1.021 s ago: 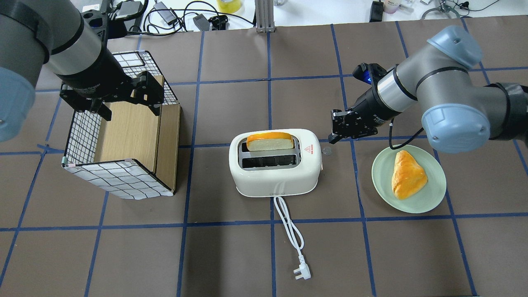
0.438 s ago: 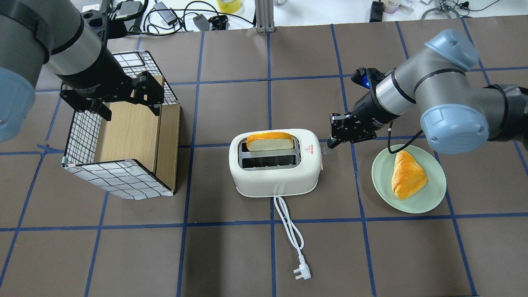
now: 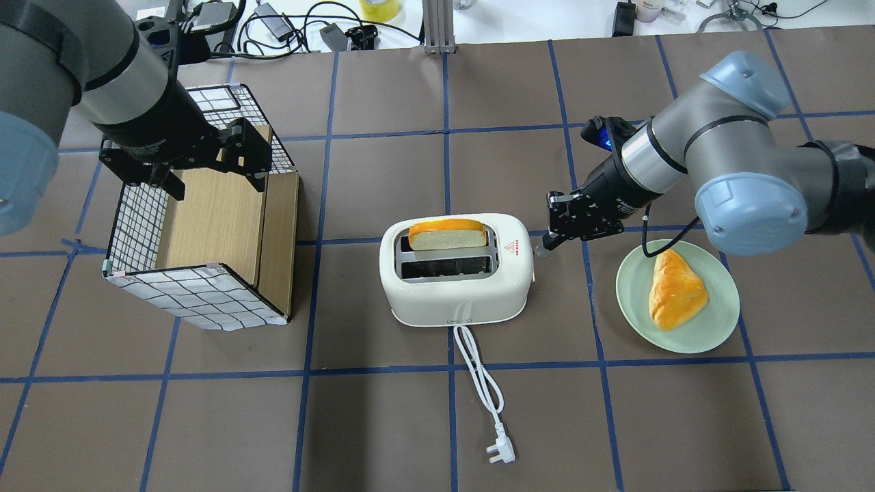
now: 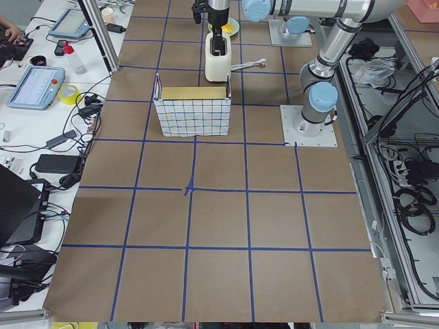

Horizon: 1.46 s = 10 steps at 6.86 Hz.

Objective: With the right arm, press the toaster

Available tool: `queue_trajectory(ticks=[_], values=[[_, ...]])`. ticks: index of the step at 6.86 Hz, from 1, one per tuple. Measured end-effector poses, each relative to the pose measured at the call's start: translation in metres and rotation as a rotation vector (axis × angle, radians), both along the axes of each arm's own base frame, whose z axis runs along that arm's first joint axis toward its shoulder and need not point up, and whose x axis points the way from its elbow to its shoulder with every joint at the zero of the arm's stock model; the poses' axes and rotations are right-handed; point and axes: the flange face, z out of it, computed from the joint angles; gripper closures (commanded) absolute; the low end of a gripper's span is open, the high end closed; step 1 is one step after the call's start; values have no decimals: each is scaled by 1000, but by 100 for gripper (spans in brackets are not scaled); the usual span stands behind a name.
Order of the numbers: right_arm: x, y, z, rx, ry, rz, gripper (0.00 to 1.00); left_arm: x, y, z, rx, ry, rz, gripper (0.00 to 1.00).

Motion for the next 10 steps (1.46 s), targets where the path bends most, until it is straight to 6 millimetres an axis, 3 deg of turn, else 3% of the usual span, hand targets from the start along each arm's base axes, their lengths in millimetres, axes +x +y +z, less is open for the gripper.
queue_trajectory(ticks=[7, 10], values=[[0, -1, -32, 38, -8, 29, 100, 0, 0, 0, 0, 0, 0, 0], [-1, -3, -29, 32, -5, 27, 100, 0, 0, 0, 0, 0, 0, 0]])
